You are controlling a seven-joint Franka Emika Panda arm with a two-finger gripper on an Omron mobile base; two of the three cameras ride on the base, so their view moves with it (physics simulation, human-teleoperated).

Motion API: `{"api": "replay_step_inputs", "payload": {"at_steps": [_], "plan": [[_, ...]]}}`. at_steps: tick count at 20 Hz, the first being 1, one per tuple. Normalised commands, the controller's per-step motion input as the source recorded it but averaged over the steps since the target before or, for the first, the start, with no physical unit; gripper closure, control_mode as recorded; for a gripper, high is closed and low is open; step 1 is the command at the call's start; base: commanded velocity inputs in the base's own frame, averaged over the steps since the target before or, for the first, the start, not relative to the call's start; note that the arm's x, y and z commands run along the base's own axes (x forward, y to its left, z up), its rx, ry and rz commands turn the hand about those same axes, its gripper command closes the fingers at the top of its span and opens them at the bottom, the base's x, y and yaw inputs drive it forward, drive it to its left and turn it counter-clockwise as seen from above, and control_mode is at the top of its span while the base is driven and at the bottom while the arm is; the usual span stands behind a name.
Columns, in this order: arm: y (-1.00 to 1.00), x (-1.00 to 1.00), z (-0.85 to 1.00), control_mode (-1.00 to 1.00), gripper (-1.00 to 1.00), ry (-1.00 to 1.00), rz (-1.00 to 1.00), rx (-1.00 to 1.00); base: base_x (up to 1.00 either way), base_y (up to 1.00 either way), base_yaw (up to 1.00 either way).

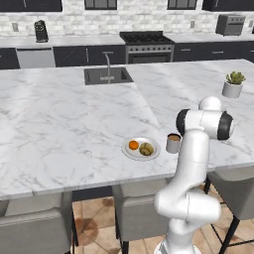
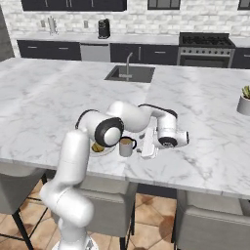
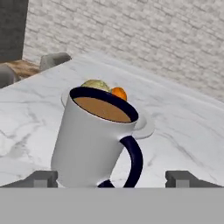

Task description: Pick up the brewed coffee from the coffee machine and place it next to the breakfast plate on the dining counter.

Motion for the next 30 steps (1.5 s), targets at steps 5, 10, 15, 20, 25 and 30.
{"api": "replay_step_inputs", "payload": {"at_steps": [5,10,15,20,25,30], "plan": [[0.15,-0.92,0.79,-1.0,-1.0,-0.34,0.09,-0.13,0.0,0.0,0.0],[0.65,-1.0,0.75,-1.0,-1.0,-0.55,0.13,-0.26,0.0,0.0,0.0],[0.75,-0.99,0.94,-1.0,-1.0,-0.53,0.07,-0.31,0.0,0.0,0.0],[0.35,-0.91,1.0,-1.0,-1.0,-0.42,0.06,-0.23,0.0,0.0,0.0],[0.41,-0.7,0.92,-1.0,-1.0,-0.45,0.0,-0.25,0.0,0.0,0.0],[0.31,-0.6,0.32,-1.0,-1.0,-0.38,0.0,-0.16,0.0,0.0,0.0]]}}
